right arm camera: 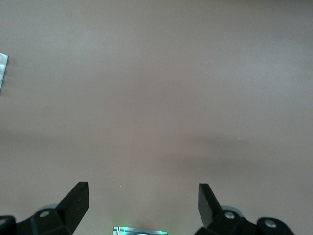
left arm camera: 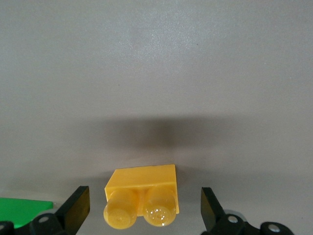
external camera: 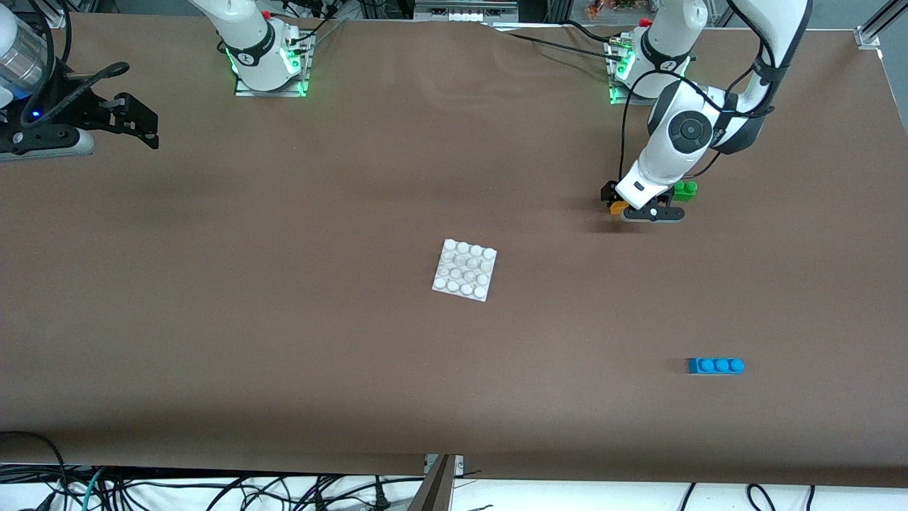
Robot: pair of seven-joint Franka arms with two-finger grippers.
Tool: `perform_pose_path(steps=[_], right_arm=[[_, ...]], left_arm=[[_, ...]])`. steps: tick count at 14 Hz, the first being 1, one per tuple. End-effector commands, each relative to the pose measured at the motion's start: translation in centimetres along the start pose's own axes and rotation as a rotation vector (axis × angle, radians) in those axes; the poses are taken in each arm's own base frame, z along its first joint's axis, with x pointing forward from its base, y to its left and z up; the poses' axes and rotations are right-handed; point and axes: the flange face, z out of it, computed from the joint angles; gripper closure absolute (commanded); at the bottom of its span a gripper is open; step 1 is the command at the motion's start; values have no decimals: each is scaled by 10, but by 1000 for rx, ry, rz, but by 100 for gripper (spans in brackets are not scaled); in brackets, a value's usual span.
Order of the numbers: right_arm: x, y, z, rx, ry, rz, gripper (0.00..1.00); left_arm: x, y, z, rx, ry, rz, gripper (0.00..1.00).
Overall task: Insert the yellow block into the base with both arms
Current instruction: 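Lower the left gripper and grasp the yellow block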
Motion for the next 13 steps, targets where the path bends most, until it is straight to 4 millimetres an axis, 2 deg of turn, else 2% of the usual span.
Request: perform_pose_path(steps=[1, 3, 5, 6, 9, 11, 12, 13], right_arm=[[2, 18, -10, 4, 12, 7, 1], [-2, 34, -15, 13, 8, 15, 1], [-2, 35, -19, 15, 13, 9, 1], [-2, 33, -20, 16, 14, 7, 1], [-3, 37, -21, 18, 17, 13, 1], [-3, 37, -21, 29, 17, 21, 1], [-2, 34, -20, 29, 15, 20, 1], [-2, 28, -18, 27, 8, 8, 1]], left_arm=[[0, -1, 4, 10, 5, 5, 1], [-1, -1, 10, 9, -9, 4, 1], [-2, -1, 11, 10, -12, 5, 3], [-2, -1, 11, 11, -13, 6, 7], [-1, -1, 10, 12, -11, 7, 29], [-1, -1, 10, 12, -11, 9, 51], [-2, -1, 10, 12, -13, 9, 57], [-2, -2, 9, 13, -13, 9, 57]])
